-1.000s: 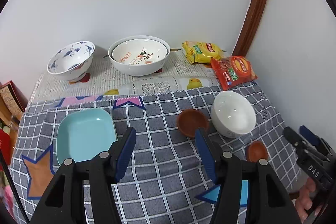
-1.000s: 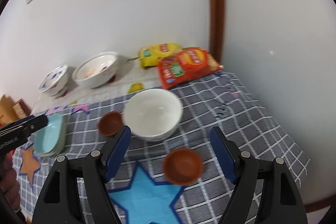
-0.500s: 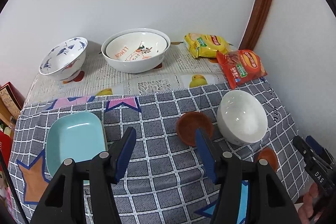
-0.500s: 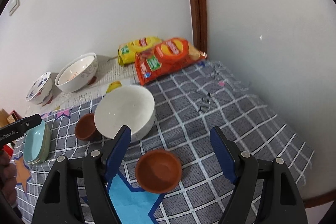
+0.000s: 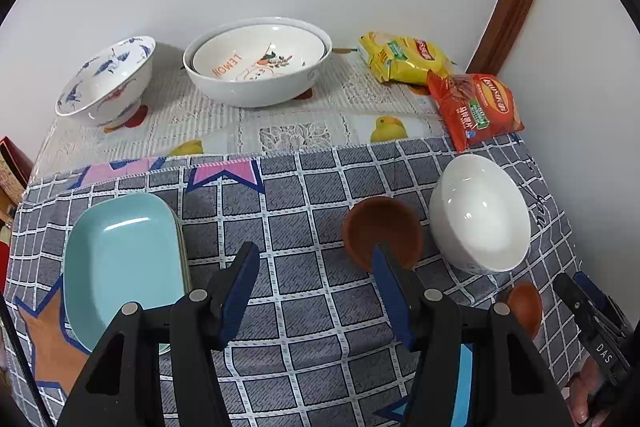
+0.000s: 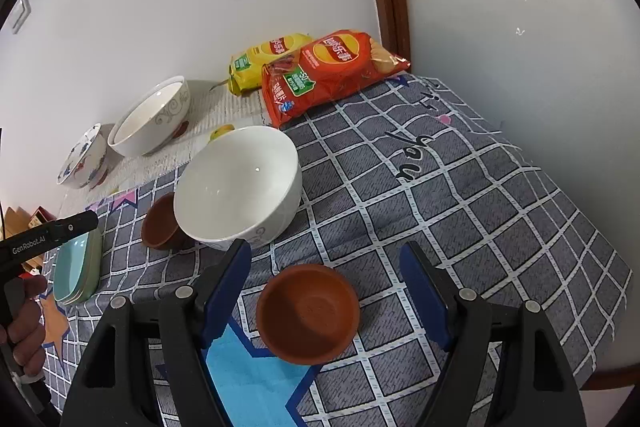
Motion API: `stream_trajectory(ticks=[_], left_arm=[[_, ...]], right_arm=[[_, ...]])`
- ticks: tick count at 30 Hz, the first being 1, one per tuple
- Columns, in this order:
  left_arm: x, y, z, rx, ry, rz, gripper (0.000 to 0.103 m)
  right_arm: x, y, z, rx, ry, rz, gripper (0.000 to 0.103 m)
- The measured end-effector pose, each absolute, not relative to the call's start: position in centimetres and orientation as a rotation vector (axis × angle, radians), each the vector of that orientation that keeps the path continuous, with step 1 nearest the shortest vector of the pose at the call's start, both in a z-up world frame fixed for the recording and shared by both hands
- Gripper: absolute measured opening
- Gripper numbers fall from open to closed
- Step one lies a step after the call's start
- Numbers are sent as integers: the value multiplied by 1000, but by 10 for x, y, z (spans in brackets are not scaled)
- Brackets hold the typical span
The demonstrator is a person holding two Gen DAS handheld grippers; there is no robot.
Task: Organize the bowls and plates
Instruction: 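Move both tools down to the two small brown clay bowls, then close the left tool on one brown bowl rim while the right tool closes on the other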
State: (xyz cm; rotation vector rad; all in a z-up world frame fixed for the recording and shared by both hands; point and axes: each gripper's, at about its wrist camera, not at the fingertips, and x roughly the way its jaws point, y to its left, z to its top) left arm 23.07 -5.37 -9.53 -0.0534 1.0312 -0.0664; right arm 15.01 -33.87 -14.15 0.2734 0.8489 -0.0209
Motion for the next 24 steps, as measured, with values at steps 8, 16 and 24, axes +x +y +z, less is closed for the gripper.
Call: stream_trajectory(ticks=[8,16,24], left_arm=[[240,-58,-110,-67,1055,-81,55],[250,-73,-124,-63,1077,-99,55],[259,-77,-138,-77,1101,-100,55]], right_arm=[[152,-348,-155,246,886,-54,68],[148,-351,-171,241,946,-33,55],[147,-354,-182,259,981,-18,43]])
